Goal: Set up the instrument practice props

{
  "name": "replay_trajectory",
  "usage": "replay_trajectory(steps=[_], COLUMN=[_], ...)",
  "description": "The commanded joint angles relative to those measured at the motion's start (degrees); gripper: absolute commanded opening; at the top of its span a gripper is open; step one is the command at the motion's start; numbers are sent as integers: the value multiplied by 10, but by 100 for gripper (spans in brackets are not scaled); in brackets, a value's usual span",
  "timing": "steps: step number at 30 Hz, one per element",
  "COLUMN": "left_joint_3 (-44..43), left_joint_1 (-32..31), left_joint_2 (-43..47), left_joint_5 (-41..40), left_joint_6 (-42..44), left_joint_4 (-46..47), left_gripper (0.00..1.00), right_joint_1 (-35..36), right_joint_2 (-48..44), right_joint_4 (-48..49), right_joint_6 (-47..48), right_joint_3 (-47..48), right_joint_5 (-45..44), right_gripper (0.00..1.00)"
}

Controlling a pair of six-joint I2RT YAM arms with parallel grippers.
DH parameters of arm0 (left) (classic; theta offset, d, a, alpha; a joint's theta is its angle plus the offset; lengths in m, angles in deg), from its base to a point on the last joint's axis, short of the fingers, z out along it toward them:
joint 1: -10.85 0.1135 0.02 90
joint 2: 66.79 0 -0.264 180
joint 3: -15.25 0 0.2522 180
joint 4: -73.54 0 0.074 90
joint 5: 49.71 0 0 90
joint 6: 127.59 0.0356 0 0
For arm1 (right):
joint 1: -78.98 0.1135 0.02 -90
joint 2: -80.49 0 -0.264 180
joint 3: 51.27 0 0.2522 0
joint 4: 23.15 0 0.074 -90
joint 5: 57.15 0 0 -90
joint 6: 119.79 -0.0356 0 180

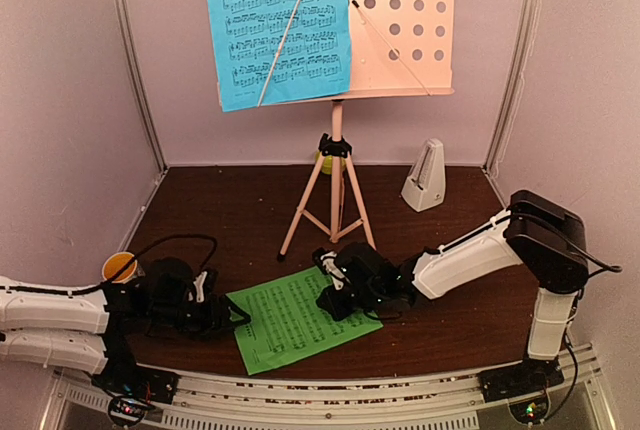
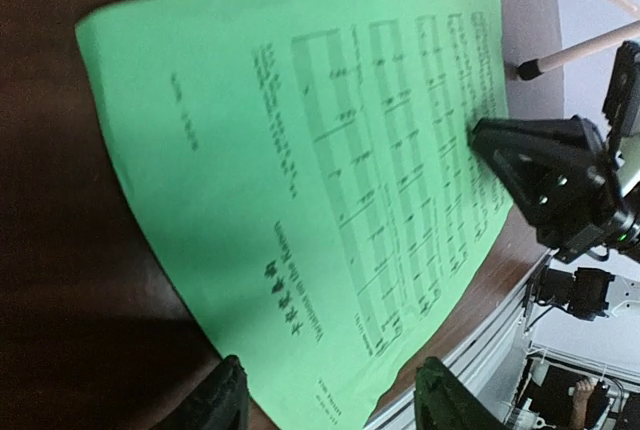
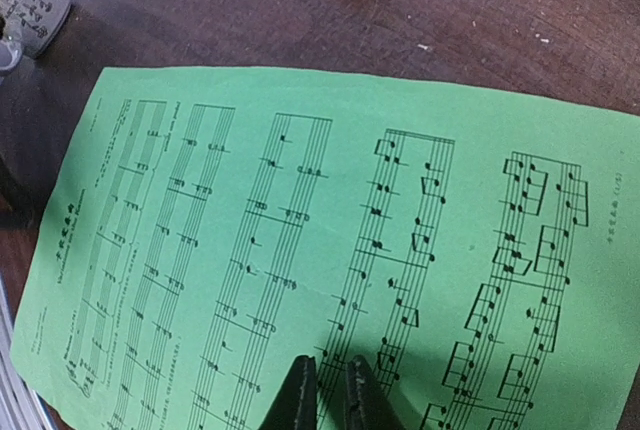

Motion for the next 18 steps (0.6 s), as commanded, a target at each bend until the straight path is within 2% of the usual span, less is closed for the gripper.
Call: replay_trajectory(steps=[1, 9, 18], left_joint_3=[31, 55, 70], left_joint_1=[-26, -87, -156], left_joint_2=[46, 72, -97], left_joint_5=[12, -4, -7], left_joint_6=[-81, -172, -262], left_joint_4=[-17, -23, 210], left_gripper=[59, 60, 60], right_joint_1=[-3, -8, -9], right_joint_2=[31, 32, 31], right_joint_4=[-26, -47, -50], right_joint_6=[-31, -42, -47], right_joint_3=[14, 19, 16], right_joint_5=[-40, -67, -68], right_gripper=[12, 11, 10])
